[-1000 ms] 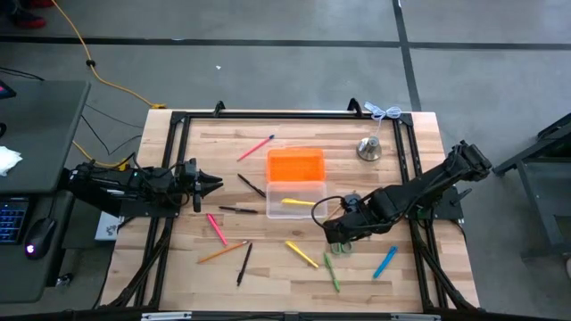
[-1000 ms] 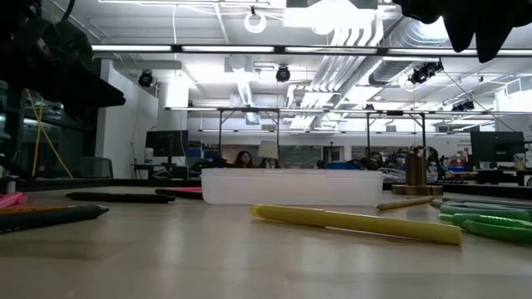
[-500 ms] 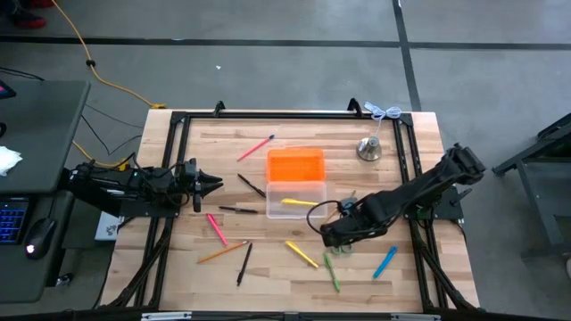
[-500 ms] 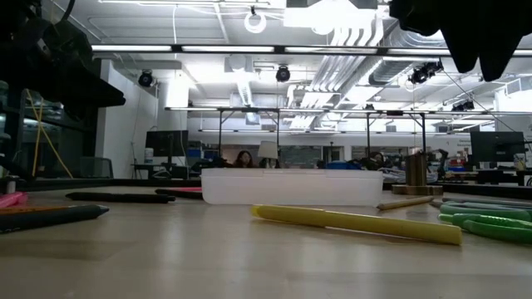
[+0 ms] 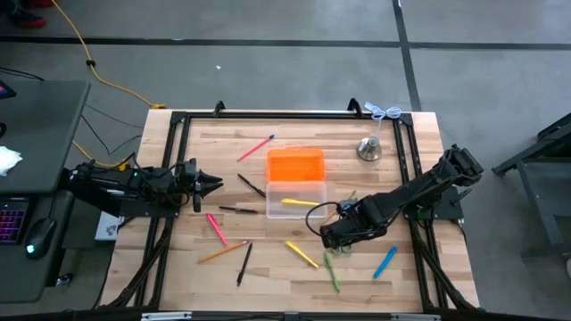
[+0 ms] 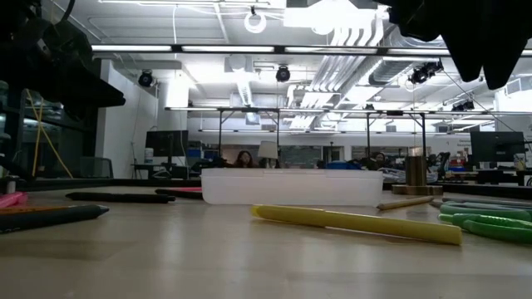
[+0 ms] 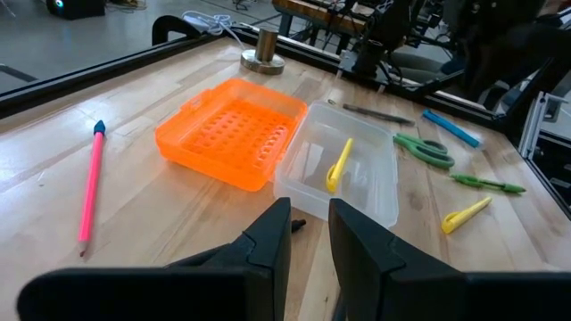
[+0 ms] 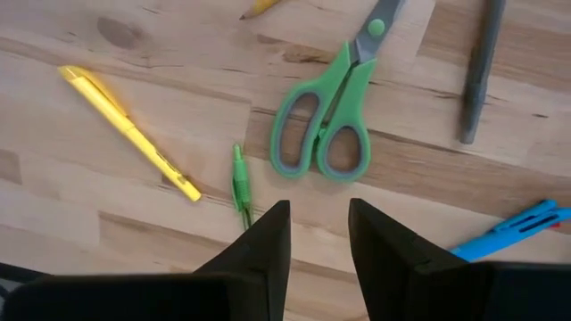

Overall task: Pick & place school supplies into a supply box
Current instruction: Put the green scissor into the container

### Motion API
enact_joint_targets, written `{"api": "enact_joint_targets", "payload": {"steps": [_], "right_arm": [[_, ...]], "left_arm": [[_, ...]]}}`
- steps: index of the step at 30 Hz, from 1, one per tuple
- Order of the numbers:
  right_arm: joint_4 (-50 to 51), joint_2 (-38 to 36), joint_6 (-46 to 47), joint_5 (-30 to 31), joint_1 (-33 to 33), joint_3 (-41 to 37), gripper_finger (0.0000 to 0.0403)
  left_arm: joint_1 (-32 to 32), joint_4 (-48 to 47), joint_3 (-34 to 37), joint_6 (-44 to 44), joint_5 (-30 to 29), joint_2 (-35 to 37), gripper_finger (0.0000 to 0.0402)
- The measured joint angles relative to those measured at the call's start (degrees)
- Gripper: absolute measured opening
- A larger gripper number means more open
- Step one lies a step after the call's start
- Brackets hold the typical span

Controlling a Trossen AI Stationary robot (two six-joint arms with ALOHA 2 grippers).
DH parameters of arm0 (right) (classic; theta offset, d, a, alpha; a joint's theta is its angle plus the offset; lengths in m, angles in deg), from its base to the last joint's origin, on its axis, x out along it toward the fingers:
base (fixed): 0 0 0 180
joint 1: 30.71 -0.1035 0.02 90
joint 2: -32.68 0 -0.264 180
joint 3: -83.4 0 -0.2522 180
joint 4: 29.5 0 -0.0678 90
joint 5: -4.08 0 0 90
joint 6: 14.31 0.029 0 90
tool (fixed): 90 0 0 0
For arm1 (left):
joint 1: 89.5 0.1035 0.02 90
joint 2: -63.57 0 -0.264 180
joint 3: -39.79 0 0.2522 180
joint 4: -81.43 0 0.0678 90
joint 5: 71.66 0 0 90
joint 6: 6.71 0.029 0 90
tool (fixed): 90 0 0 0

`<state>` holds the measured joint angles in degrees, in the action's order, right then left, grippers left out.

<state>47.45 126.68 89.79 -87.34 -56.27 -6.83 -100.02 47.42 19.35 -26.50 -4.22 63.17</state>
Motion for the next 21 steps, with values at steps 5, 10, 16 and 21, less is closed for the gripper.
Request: {"api": "enact_joint_targets", "payload": {"steps": [5,10,16,21], "right_arm": [[-0.02,0.04,0.01,1.56,0.02,0.01,0.0094],[-0.06,0.04,0.76,1.54,0.02,0.0,0.0094],[-0.04,0.04,0.95,1.54,0.02,0.0,0.0094],[-0.06,0.13,1.61,1.61,0.02,0.01,0.0094]], "left_arm": [[0.0,-0.02,0.0,0.0,0.0,0.01,0.0111],[0.0,-0.02,0.0,0.0,0.0,-0.01,0.0111],[0.0,-0.05,0.0,0.0,-0.01,-0.01,0.0111],[0.01,-0.05,0.0,0.0,-0.02,-0.01,0.0111]]}}
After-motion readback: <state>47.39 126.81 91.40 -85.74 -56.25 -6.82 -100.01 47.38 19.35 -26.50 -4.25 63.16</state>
